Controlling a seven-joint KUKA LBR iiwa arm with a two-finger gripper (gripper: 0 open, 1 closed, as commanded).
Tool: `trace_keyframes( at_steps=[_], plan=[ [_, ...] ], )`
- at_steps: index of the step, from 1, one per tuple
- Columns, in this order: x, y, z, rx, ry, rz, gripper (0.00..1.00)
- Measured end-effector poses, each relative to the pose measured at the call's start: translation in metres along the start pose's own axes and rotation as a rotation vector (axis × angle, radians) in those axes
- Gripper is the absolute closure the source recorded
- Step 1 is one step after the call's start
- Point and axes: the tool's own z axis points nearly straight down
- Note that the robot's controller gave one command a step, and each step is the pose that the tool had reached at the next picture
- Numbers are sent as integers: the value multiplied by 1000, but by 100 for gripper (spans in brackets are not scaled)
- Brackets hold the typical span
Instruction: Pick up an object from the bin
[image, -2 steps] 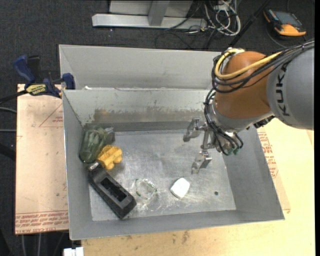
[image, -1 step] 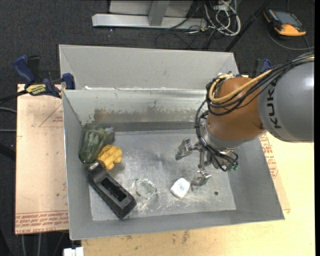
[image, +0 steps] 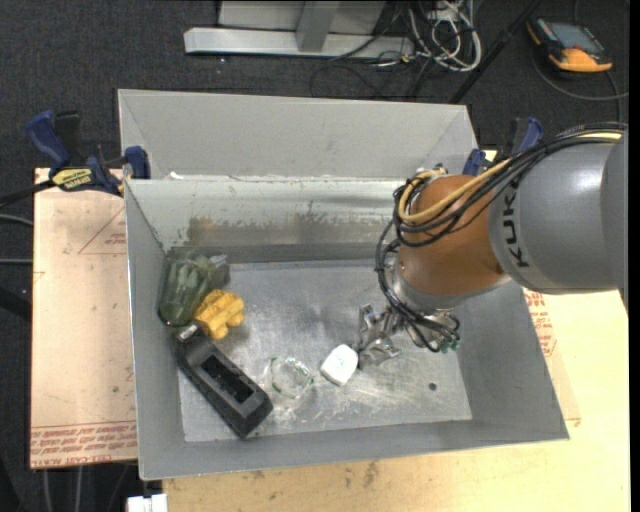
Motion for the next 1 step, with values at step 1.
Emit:
trace_keyframes(
  at_steps=[1],
  plan=[
    [-2,0,1,2,-14,0,0]
  ],
)
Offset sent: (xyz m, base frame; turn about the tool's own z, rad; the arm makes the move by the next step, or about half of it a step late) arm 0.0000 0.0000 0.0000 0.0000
